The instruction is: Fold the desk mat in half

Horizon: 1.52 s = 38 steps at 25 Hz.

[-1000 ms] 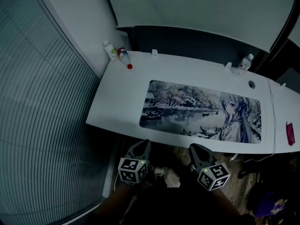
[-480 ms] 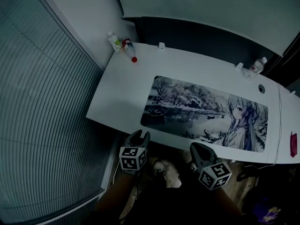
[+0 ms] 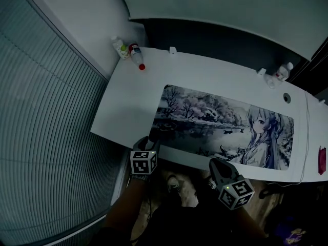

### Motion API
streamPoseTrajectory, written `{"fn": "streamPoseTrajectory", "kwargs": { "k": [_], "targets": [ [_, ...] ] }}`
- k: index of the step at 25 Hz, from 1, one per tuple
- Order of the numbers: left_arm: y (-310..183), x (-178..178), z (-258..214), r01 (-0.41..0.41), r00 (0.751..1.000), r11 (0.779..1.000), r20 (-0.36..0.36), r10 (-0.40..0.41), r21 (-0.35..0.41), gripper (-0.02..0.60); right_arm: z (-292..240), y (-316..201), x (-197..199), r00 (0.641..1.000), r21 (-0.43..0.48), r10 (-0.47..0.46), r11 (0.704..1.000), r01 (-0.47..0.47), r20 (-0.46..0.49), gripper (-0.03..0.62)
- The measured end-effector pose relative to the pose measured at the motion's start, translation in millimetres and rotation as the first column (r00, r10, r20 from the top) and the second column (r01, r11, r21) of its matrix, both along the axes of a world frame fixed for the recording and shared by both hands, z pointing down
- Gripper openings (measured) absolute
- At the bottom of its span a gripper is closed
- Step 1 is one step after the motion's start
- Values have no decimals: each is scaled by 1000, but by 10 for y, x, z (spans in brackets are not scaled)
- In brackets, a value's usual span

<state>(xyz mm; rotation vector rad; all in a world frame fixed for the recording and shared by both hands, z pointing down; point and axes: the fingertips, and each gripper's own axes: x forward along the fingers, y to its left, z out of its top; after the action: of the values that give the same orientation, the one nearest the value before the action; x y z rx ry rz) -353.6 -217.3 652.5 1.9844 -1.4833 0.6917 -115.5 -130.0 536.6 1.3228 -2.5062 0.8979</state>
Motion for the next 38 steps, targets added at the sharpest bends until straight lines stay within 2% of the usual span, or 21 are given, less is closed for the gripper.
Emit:
{"fn": "streamPoseTrajectory", "kwargs": {
  "k": [8, 15, 20, 26, 33, 38],
  "targets": [
    [-171, 5, 216, 26, 999, 999, 42, -24, -47, 201, 71, 16, 218, 1000, -19, 25, 1000, -25, 4, 25],
    [-179, -20, 235, 69, 995, 997, 73, -66, -34, 202, -10, 28, 358, 999, -13, 49, 999, -49, 6, 25],
    [-173, -9, 235, 50, 996, 999, 79, -49, -19, 202, -64, 33, 412, 998, -5, 67, 998, -67, 7, 25],
    [-178, 99, 235, 9, 997, 1000, 78, -7, -26, 105, -130, 3, 349, 997, 13, 77, 997, -77, 7, 25],
    [-172, 156, 198, -26, 999, 999, 43, 28, -43, 59, -188, 14, 284, 995, 21, 98, 995, -98, 9, 25],
    [-168, 225, 61, -76, 997, 997, 31, 76, -15, 41, -237, 29, 264, 992, 35, 128, 991, -129, 11, 25]
  ]
}}
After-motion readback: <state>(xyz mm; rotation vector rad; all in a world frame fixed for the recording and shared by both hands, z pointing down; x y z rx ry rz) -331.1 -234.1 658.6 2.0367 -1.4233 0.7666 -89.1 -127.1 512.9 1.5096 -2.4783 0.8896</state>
